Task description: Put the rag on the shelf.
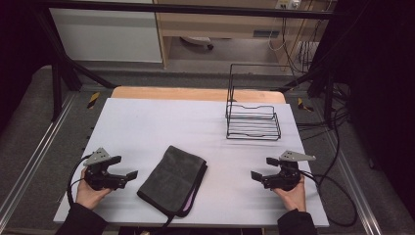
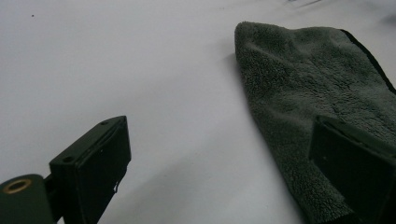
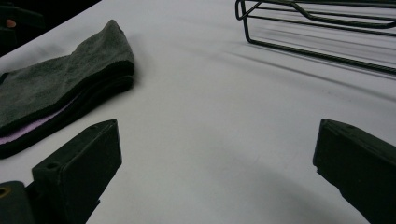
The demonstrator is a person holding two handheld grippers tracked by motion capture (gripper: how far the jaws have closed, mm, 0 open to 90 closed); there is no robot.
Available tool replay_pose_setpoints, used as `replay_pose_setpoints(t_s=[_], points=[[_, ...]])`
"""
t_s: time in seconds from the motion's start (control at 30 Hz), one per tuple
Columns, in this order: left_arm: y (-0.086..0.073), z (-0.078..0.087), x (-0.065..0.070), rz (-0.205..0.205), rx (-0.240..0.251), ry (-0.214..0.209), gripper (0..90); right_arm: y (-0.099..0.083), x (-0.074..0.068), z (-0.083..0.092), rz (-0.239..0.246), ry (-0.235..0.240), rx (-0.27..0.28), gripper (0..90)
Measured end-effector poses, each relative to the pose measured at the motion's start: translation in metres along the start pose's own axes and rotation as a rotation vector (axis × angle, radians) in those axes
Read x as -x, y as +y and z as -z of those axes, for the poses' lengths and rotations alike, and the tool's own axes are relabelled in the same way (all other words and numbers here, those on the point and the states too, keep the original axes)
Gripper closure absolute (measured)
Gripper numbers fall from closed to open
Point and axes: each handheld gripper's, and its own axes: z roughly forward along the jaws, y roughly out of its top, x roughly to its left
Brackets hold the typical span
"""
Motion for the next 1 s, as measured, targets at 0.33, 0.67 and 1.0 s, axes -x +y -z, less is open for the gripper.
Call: replay_pose_setpoints(t_s=[0.33, 0.67, 1.0], points=[[0.001, -0.002, 0.004, -0.012, -0.014, 0.000, 6.2, 0.000, -0.003, -0.002, 0.001, -0.014, -0.013, 2.1], [0.000, -0.005, 0.006, -0.022, -0.023, -0.001, 6.6, 0.006, -0.018, -0.015, 0.024, 0.008, -0.025, 3.9], [0.005, -0.007, 0.016, -0.002, -0.040, -0.021, 12.0, 0.015, -0.043, -0.040, 0.041, 0.045, -0.059, 7.5]])
